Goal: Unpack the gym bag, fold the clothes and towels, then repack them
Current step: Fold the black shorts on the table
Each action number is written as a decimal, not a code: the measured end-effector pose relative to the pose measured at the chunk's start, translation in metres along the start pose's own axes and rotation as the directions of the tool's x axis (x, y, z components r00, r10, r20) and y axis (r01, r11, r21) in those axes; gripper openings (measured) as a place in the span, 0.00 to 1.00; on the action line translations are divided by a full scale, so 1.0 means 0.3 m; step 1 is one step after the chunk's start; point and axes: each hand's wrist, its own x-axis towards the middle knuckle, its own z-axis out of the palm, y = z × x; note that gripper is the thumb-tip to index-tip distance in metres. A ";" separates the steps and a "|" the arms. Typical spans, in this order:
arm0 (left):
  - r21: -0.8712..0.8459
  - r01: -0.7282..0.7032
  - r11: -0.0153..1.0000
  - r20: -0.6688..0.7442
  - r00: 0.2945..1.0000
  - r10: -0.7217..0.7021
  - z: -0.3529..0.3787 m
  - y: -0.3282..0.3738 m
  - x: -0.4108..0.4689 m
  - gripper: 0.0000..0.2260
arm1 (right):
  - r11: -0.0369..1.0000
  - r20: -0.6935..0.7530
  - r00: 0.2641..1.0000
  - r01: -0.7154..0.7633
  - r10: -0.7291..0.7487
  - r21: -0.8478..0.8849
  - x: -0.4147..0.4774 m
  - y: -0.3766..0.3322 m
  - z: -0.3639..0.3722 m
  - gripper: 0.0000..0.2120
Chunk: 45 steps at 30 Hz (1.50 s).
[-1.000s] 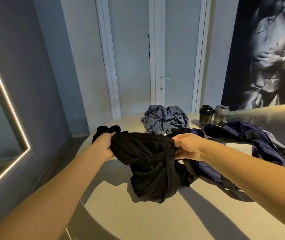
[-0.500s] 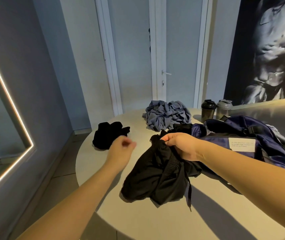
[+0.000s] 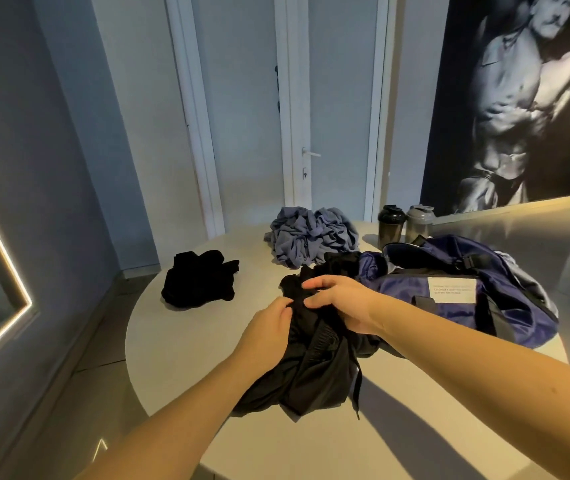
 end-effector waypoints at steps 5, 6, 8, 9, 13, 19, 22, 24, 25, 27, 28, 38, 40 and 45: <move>-0.087 0.207 0.974 -0.112 0.970 -0.216 -0.054 0.042 0.075 0.14 | 0.861 -0.026 0.991 0.102 -0.132 -0.498 -0.024 0.011 -0.009 0.20; -0.134 0.247 0.960 -0.112 0.959 -0.262 -0.069 0.049 0.088 0.14 | 0.828 -0.058 0.988 0.087 -0.143 -0.554 -0.029 0.013 -0.012 0.17; -0.278 0.330 0.902 -0.082 0.928 -0.364 -0.096 0.059 0.106 0.14 | 0.778 -0.133 0.976 0.050 -0.170 -0.627 -0.029 0.013 -0.023 0.13; -0.354 0.367 0.860 -0.051 0.911 -0.409 -0.110 0.064 0.109 0.13 | 0.769 -0.159 0.972 0.031 -0.171 -0.639 -0.027 0.009 -0.033 0.13; -0.551 0.466 0.692 0.074 0.854 -0.515 -0.154 0.069 0.099 0.09 | 0.784 -0.200 0.978 -0.078 -0.059 -0.615 -0.050 -0.014 -0.075 0.07; -0.708 0.519 0.478 0.236 0.813 -0.532 -0.161 0.053 0.047 0.08 | 0.918 -0.177 0.984 -0.053 -0.019 -0.393 -0.070 0.023 -0.053 0.05; -0.747 0.516 0.419 0.243 0.799 -0.550 -0.154 0.016 0.023 0.09 | 0.999 -0.111 0.994 -0.023 0.019 -0.033 -0.064 0.075 -0.034 0.11; -0.744 0.545 0.386 0.268 0.773 -0.575 -0.141 -0.026 0.006 0.09 | 0.981 -0.024 0.999 -0.036 0.042 0.190 -0.059 0.114 -0.013 0.16; -0.739 0.557 0.380 0.269 0.760 -0.592 -0.132 -0.048 0.001 0.08 | 0.958 -0.006 0.998 -0.063 0.067 0.281 -0.057 0.137 -0.002 0.18; -0.730 0.576 0.369 0.262 0.734 -0.627 -0.125 -0.083 -0.006 0.09 | 0.901 0.021 0.992 -0.121 0.124 0.417 -0.064 0.175 0.020 0.15; -0.728 0.580 0.365 0.253 0.722 -0.643 -0.127 -0.095 -0.007 0.10 | 0.892 0.036 0.991 -0.133 0.130 0.433 -0.068 0.189 0.029 0.10; -0.212 0.362 0.908 -0.143 0.907 -0.395 -0.146 -0.170 -0.002 0.08 | 0.988 0.043 0.996 0.067 -0.074 0.141 -0.084 0.189 0.005 0.06; -0.046 0.166 0.985 -0.367 0.914 -0.172 -0.136 -0.125 -0.025 0.07 | 0.992 0.046 0.992 0.118 -0.116 -0.045 -0.072 0.188 -0.006 0.18; 0.445 -0.329 0.833 0.070 0.940 0.334 -0.096 -0.039 -0.098 0.11 | 0.946 -0.142 0.959 0.207 -0.247 -0.249 -0.044 0.196 -0.015 0.13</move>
